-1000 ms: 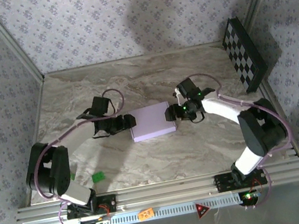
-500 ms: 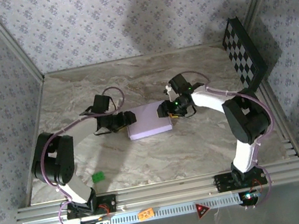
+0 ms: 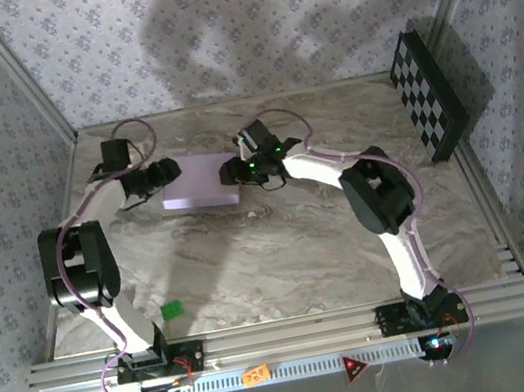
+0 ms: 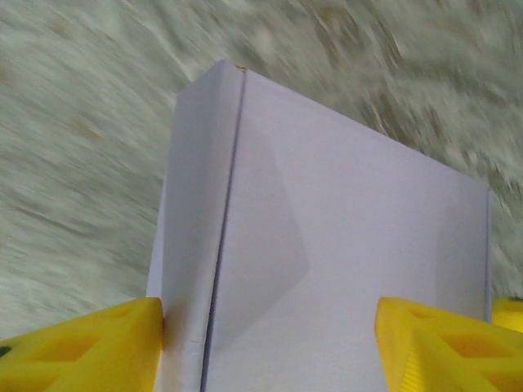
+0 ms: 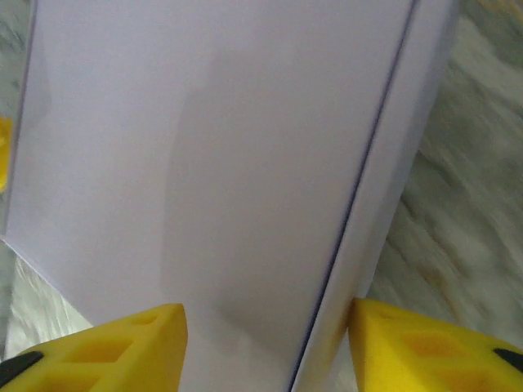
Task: Fold the paper box
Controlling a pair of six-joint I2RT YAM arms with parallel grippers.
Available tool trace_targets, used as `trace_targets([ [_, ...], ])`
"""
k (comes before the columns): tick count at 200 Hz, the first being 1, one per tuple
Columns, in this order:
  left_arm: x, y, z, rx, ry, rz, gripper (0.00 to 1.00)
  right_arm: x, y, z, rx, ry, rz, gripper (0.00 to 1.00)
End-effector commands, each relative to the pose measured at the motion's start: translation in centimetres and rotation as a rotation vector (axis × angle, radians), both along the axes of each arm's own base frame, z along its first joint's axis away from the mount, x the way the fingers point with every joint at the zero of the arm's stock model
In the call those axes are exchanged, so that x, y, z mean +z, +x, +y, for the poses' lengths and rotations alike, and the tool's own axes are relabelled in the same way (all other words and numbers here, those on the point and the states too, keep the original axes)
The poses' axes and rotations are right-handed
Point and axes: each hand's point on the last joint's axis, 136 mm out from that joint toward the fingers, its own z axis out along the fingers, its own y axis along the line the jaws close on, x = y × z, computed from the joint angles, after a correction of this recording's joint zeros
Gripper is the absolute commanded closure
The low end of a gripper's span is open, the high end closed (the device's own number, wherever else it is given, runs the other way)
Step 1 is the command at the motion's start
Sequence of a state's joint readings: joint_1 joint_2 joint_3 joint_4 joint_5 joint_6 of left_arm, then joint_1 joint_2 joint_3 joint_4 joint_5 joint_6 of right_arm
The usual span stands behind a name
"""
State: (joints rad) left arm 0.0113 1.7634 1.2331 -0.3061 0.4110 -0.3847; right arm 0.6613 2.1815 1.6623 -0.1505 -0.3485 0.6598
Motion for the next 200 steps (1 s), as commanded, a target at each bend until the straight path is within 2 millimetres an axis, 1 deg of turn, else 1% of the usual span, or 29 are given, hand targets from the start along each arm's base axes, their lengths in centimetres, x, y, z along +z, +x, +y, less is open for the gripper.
trace_targets([
  [1, 1.1, 2.4, 0.5, -0.017, -0.063, -0.049, 0.32, 5.3, 2.8, 6.7, -0.025, 0.226, -0.176, 0.48],
  [19, 0.7, 4.6, 3.3, 0.034, -0.045, -0.062, 0.32, 5.6, 4.3, 9.5, -0.053, 0.281, -0.277, 0.48],
  [21, 0.6, 4.8, 3.5, 0.038, -0.045, -0.063, 0.32, 5.9, 4.4, 9.7, -0.058, 0.290, -0.292, 0.48],
  [30, 0.3, 5.8, 4.8, 0.062, -0.047, -0.069, 0.32, 5.4, 5.1, 10.7, -0.081, 0.310, -0.328, 0.48],
  [40, 0.0, 6.8, 6.3, 0.091, -0.048, -0.075, 0.32, 5.4, 5.7, 11.8, -0.100, 0.340, -0.376, 0.48],
  [60, -1.0, 8.5, 8.7, 0.134, -0.053, -0.083, 0.32, 4.6, 6.7, 13.5, -0.117, 0.371, -0.425, 0.47],
  [62, -1.1, 8.7, 8.9, 0.137, -0.054, -0.084, 0.32, 4.4, 6.8, 13.7, -0.118, 0.372, -0.424, 0.47],
  [70, -1.5, 9.3, 9.4, 0.141, -0.065, -0.086, 0.32, 4.4, 7.1, 14.3, -0.117, 0.385, -0.435, 0.47],
  [74, -1.8, 9.5, 9.7, 0.143, -0.071, -0.085, 0.32, 3.8, 7.2, 14.7, -0.115, 0.385, -0.434, 0.46],
  [95, -2.9, 10.6, 10.7, 0.151, -0.091, -0.078, 0.32, 2.5, 7.9, 15.7, -0.130, 0.389, -0.436, 0.46],
  [104, -3.4, 10.9, 11.1, 0.160, -0.090, -0.075, 0.32, 2.2, 8.2, 15.9, -0.137, 0.393, -0.439, 0.46],
  [119, -3.9, 11.3, 12.0, 0.177, -0.093, -0.071, 0.32, 1.0, 8.3, 16.2, -0.141, 0.378, -0.430, 0.45],
  [135, -4.4, 11.6, 12.8, 0.190, -0.106, -0.063, 0.32, -0.4, 8.3, 16.0, -0.150, 0.347, -0.415, 0.44],
  [153, -4.8, 11.6, 13.4, 0.202, -0.109, -0.049, 0.32, -1.0, 8.4, 15.6, -0.147, 0.307, -0.408, 0.39],
  [164, -4.8, 11.5, 13.9, 0.217, -0.106, -0.040, 0.32, -0.6, 8.2, 15.4, -0.128, 0.287, -0.423, 0.37],
  [184, -4.3, 11.1, 15.2, 0.259, -0.077, -0.026, 0.31, 1.0, 7.9, 14.5, -0.115, 0.254, -0.453, 0.32],
  [195, -3.7, 11.0, 15.7, 0.274, -0.068, -0.028, 0.29, 1.8, 7.9, 13.7, -0.113, 0.231, -0.460, 0.28],
  [200, -3.2, 11.0, 15.9, 0.278, -0.064, -0.032, 0.29, 1.9, 7.9, 13.2, -0.114, 0.214, -0.456, 0.26],
])
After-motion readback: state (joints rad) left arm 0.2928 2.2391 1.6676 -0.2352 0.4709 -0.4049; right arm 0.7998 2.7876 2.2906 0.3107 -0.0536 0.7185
